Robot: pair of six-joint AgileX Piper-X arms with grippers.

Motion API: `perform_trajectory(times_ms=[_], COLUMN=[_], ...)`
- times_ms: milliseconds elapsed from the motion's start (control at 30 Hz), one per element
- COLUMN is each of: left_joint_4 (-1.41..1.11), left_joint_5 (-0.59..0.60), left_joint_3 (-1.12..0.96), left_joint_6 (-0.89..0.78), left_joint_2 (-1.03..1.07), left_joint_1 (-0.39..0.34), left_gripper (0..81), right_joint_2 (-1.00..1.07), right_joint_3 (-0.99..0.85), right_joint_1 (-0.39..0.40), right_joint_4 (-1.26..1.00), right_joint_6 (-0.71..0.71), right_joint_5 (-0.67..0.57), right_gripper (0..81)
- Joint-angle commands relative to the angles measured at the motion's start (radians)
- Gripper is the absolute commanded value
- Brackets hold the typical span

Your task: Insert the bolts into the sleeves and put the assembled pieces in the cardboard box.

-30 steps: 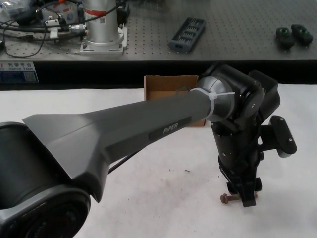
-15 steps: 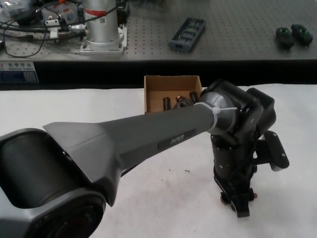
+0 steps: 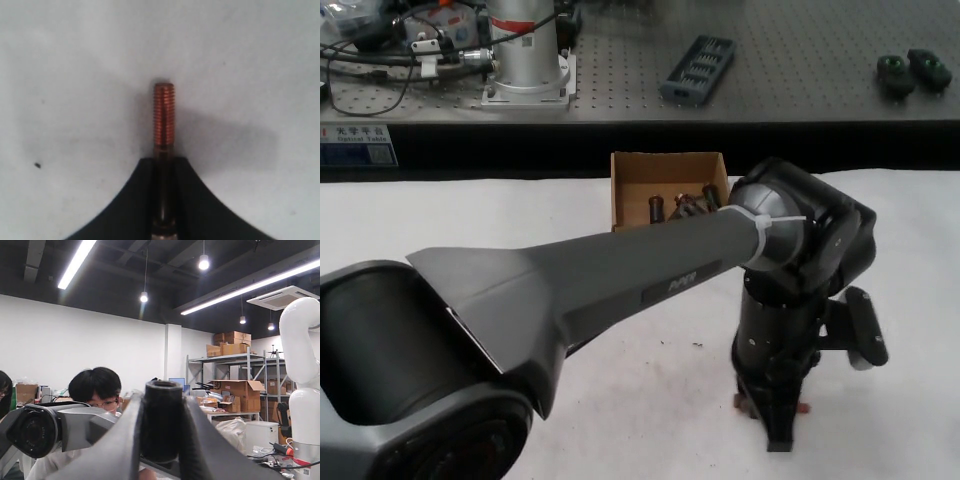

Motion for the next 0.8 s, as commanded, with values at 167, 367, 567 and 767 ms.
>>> perform_trajectory(times_ms=[167,367,567,767], left_joint_4=[0.230,0.293,0.163,-0.149], left_joint_5=[-0.035,-0.035,-0.046,-0.156], left_joint_3=[0.008,0.099,0.401,0.775], left_joint_6=[-0.064,-0.113,-0.066,0.088], left_joint_2=[-0.106,-0.250,-0.492,-0.754], left_joint_1=[0.055,0.120,0.166,0.193], left_gripper=[0.6,0.6,0.6,0.6], right_joint_2=[-0.004,-0.004,-0.004,-0.004], right_joint_3=[-0.010,-0.010,-0.010,-0.010], right_joint_1=[-0.005,-0.005,-0.005,-0.005], right_joint_4=[0.000,0.018,0.018,0.018], right_joint_6=[-0.024,-0.029,-0.029,-0.029], right_joint_5=[0.007,0.007,0.007,0.007], right_gripper=[7.1,7.1,7.1,7.1])
